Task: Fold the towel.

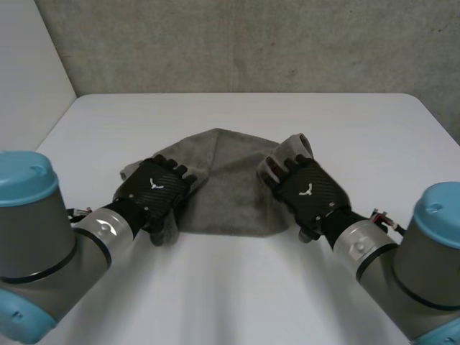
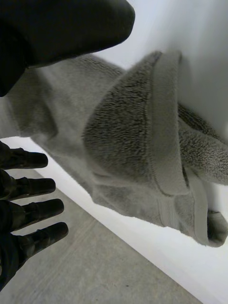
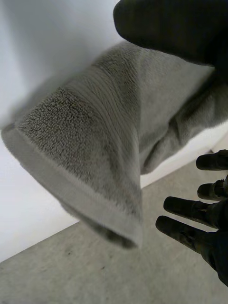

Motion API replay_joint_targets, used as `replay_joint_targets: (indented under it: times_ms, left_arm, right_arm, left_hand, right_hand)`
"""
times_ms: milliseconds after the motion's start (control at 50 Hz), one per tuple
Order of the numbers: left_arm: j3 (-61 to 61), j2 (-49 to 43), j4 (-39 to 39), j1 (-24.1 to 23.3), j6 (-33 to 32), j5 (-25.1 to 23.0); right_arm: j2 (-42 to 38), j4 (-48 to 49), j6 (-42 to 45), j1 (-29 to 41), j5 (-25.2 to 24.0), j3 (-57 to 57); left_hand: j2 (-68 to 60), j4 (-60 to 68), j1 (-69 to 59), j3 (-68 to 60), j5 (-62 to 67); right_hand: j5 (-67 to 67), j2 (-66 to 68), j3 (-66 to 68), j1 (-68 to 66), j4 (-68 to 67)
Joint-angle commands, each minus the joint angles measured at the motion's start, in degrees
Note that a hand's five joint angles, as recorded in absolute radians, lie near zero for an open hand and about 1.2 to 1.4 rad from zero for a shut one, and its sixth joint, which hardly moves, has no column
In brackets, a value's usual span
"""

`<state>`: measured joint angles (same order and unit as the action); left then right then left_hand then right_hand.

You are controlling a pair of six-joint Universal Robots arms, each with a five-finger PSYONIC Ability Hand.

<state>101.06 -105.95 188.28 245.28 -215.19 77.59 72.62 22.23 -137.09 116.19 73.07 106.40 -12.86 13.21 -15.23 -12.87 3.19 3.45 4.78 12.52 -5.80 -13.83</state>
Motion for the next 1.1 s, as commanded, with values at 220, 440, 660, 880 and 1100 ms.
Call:
replay_joint_targets:
  times_ms: [220,440,660,880,1100]
  left_arm:
    - [-9.2,-17.0,3.4,0.2,-12.5,7.4]
    - [-11.5,0.5,3.5,1.3,-6.2,12.6]
    - [-9.0,2.8,-9.5,4.1,-0.1,10.4]
    - [-23.1,-5.7,-13.4,10.0,5.5,3.7]
    - [-31.6,1.7,29.5,10.6,33.5,3.5]
  right_arm:
    - [-16.8,0.2,16.7,-0.8,3.7,-14.5]
    - [-1.7,-9.1,-6.2,-3.9,-0.5,-19.0]
    - [-8.8,-42.4,5.5,-10.6,-9.2,-25.6]
    - [-15.9,-42.1,1.6,-12.0,-9.8,-45.9]
    - [-5.1,-10.5,-31.5,-12.0,1.8,-59.2]
  left_hand:
    - [-65.6,-3.2,-63.3,2.9,65.3]
    - [-67.1,-3.2,-64.8,2.9,66.8]
    - [-67.1,-3.2,-64.8,2.9,66.8]
    - [-67.1,-3.2,-64.8,2.9,66.8]
    - [-67.1,-3.2,-64.8,2.9,66.8]
  right_hand:
    - [60.4,69.1,-2.5,-68.0,3.8]
    - [66.5,75.2,-2.5,-74.2,3.8]
    - [66.5,75.2,-2.5,-74.2,3.8]
    - [66.5,75.2,-2.5,-74.2,3.8]
    - [66.5,75.2,-2.5,-74.2,3.8]
